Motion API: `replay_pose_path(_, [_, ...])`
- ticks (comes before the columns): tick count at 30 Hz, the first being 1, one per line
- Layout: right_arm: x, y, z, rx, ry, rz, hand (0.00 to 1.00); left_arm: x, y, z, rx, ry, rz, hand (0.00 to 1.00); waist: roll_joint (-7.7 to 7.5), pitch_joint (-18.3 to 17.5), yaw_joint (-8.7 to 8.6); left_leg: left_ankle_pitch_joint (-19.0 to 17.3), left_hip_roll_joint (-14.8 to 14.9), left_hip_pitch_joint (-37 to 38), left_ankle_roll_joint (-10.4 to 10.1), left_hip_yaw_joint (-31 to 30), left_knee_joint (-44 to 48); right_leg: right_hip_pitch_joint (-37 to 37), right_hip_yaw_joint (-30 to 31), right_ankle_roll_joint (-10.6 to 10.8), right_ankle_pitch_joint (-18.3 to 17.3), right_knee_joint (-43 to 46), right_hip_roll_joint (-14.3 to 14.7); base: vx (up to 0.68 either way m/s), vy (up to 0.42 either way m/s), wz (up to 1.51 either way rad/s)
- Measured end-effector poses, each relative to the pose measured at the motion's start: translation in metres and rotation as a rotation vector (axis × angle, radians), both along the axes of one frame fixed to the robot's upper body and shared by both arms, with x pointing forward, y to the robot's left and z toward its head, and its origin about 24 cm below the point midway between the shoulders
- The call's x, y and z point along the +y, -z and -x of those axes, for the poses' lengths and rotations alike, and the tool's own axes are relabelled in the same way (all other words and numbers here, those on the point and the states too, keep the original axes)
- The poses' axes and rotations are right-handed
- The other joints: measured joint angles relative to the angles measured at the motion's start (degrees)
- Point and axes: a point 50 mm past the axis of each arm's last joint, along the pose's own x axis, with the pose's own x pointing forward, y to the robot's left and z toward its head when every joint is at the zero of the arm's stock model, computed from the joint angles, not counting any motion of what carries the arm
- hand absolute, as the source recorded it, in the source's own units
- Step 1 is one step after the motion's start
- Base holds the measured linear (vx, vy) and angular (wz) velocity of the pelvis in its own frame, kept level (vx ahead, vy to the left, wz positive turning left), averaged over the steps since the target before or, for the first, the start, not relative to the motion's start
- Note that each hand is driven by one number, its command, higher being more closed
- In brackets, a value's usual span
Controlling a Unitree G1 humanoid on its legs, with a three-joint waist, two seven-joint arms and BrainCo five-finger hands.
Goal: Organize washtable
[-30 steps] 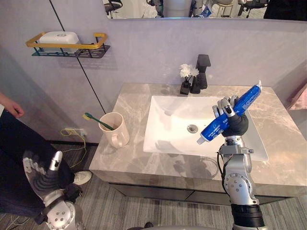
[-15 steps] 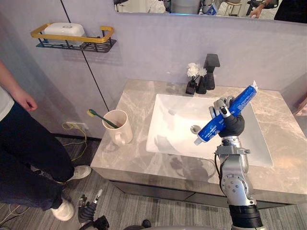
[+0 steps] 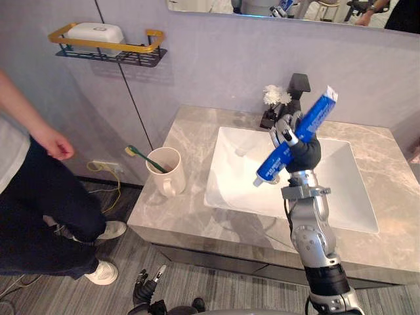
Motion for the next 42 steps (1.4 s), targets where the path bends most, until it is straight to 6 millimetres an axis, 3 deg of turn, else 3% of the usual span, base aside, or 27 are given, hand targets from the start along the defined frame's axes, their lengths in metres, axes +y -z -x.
replay_pose_path(7, [0.023, -0.021, -0.007, -0.093, 0.010, 0.107, 1.00, -0.004, -0.002, -0.008, -0.024, 0.089, -0.013, 0.00, -0.02, 0.0, 2.57, 0.0, 0.1, -0.4, 0.0, -0.3, 0.2, -0.1, -0.1, -0.1, 0.0, 0.0, 0.2, -0.04, -0.024, 0.03])
replay_pose_path(16, [0.046, -0.050, -0.022, -0.182, 0.084, 0.215, 1.00, -0.005, -0.005, -0.016, -0.056, 0.149, -0.018, 0.00, -0.53, 0.1, 4.63, 0.5, 0.2, -2.5, -0.3, -2.3, 0.5, -1.0, -1.8, -0.1, -0.1, 0.0, 0.5, -0.01, -0.018, 0.11])
replay_pose_path(27, [0.069, -0.057, -0.038, -0.162, 0.114, 0.292, 1.00, -0.007, -0.008, -0.023, -0.076, 0.188, -0.028, 0.00, -1.18, 1.0, 6.36, 0.5, 0.2, -3.7, -0.4, -3.4, 1.3, -1.1, -3.1, -0.2, -0.1, -0.2, 0.5, -0.02, -0.006, 0.07])
replay_pose_path(31, [0.073, -0.047, -0.045, -0.120, 0.115, 0.332, 1.00, -0.009, -0.009, -0.028, -0.088, 0.200, -0.027, 0.00, -1.25, 1.3, 7.70, 0.4, 0.2, -4.6, -0.5, -3.9, 2.1, -1.2, -3.7, -0.2, -0.1, -0.4, 0.7, -0.03, -0.009, 0.10])
replay_pose_path(42, [0.084, -0.039, -0.047, -0.086, 0.085, 0.366, 1.00, -0.011, -0.011, -0.032, -0.102, 0.205, -0.029, 0.00, -0.76, 2.8, 7.96, 0.3, 0.2, -5.6, -0.6, -3.9, 3.0, -1.7, -3.8, -0.3, 0.0, -0.5, 0.8, -0.01, 0.000, 0.01])
